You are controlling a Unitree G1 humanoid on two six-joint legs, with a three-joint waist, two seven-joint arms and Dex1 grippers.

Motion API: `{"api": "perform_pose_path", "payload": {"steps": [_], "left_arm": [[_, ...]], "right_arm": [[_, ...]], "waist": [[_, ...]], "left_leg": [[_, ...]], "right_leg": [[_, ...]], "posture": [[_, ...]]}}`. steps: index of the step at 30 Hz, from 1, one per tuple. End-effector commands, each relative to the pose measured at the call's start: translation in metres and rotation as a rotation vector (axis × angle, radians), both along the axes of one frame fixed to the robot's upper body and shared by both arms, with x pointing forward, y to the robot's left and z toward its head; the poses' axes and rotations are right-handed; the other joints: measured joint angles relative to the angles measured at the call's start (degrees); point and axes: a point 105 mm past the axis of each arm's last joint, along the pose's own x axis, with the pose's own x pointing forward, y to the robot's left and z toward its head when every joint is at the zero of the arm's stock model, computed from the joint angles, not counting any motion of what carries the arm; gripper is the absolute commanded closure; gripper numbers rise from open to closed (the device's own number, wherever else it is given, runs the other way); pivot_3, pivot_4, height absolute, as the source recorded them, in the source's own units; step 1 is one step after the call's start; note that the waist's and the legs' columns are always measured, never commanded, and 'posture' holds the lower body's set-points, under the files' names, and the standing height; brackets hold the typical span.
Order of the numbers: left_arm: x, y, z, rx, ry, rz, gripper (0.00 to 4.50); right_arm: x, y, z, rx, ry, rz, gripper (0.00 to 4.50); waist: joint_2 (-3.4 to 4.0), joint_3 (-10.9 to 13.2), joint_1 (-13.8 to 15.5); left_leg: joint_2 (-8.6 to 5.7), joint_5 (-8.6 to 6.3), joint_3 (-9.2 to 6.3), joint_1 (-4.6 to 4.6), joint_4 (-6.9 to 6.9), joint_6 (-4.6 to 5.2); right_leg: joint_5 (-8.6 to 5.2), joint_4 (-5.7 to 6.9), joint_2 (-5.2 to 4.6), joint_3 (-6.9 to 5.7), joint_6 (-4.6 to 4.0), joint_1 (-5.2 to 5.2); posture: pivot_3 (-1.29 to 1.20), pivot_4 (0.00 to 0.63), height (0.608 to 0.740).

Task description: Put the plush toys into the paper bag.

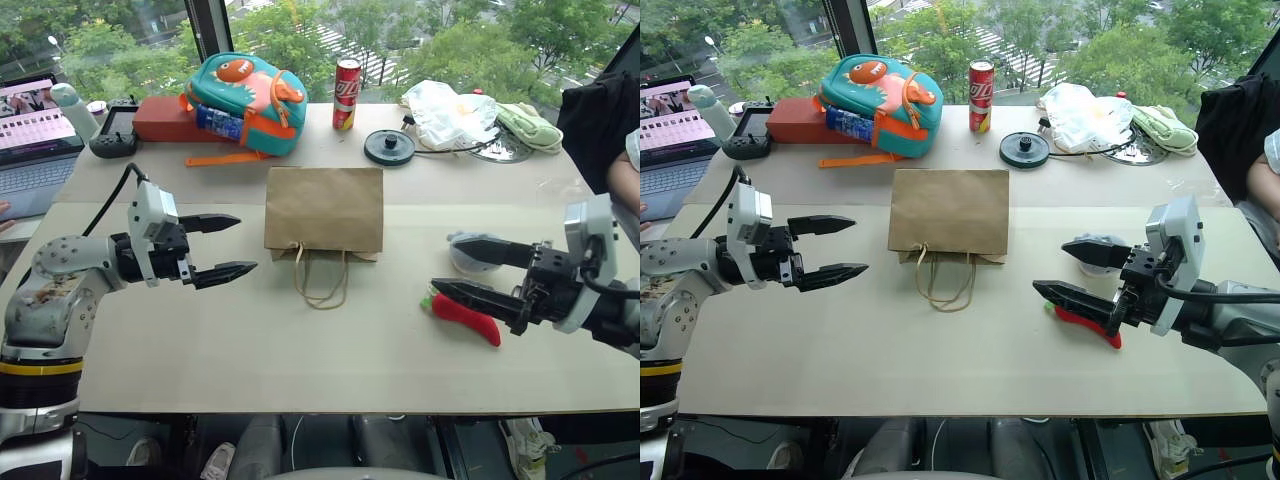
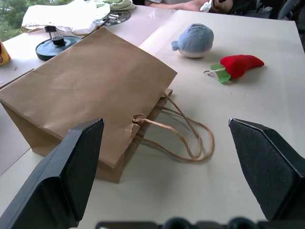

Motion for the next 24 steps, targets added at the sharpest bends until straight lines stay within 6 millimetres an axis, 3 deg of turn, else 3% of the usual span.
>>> {"api": "perform_pose_path", "payload": {"steps": [1, 6, 9, 12, 18, 24], "left_arm": [[0.0, 0.0, 0.009, -0.001, -0.027, -0.01, 0.0], [0.011, -0.002, 0.005, 0.017, -0.068, -0.011, 0.0], [0.04, -0.009, 0.0, 0.183, -0.306, -0.001, 0.0], [0.053, -0.025, -0.002, 0.296, -0.499, -0.117, 0.0], [0.059, -0.052, -0.028, 0.47, -0.731, -0.354, 0.0], [0.064, -0.071, -0.043, 0.514, -0.867, -0.421, 0.0]], "right_arm": [[-0.001, 0.003, 0.009, -0.004, -0.055, 0.013, 0.04], [-0.001, 0.006, 0.008, -0.004, -0.056, 0.013, 0.04], [-0.003, 0.011, 0.008, -0.001, -0.058, 0.025, 0.04], [-0.004, 0.016, 0.009, 0.002, -0.065, 0.029, 0.04], [-0.009, 0.01, 0.008, -0.021, -0.079, -0.035, 0.04], [-0.016, 0.01, 0.012, -0.026, -0.103, -0.067, 0.04]], "waist": [[0.0, 0.0, 0.0], [0.0, 0.0, 0.0], [0.0, 0.0, 0.7], [0.0, 0.0, 1.5], [0.0, 0.0, 1.6], [-0.03, 0.0, 1.5]], "left_leg": [[0.0, 0.0, 0.0, 0.0, 0.0, 0.0], [0.0, 0.0, 0.0, 0.0, 0.0, 0.0], [-0.01, 0.0, -0.01, 0.03, 0.05, 0.0], [-0.04, 0.0, -0.01, 0.05, 0.11, 0.0], [-0.06, -0.06, -0.01, -0.13, 0.11, 0.1], [-0.06, -0.08, -0.03, -0.27, 0.18, 0.14]], "right_leg": [[0.0, 0.0, 0.0, 0.0, 0.0, 0.0], [0.0, 0.01, 0.0, 0.0, 0.0, 0.0], [0.0, 0.01, 0.0, -0.03, 0.0, 0.06], [0.05, -0.02, 0.0, -0.03, -0.08, 0.13], [0.25, -0.18, -0.02, -0.04, -0.41, 0.1], [0.25, -0.07, -0.01, -0.04, -0.39, -0.02]], "posture": [[0.0, 0.15, 0.739], [0.0, 0.15, 0.739], [0.0, 0.15, 0.739], [0.0, 0.15, 0.739], [0.0, 0.15, 0.739], [0.0, 0.15, 0.739]]}}
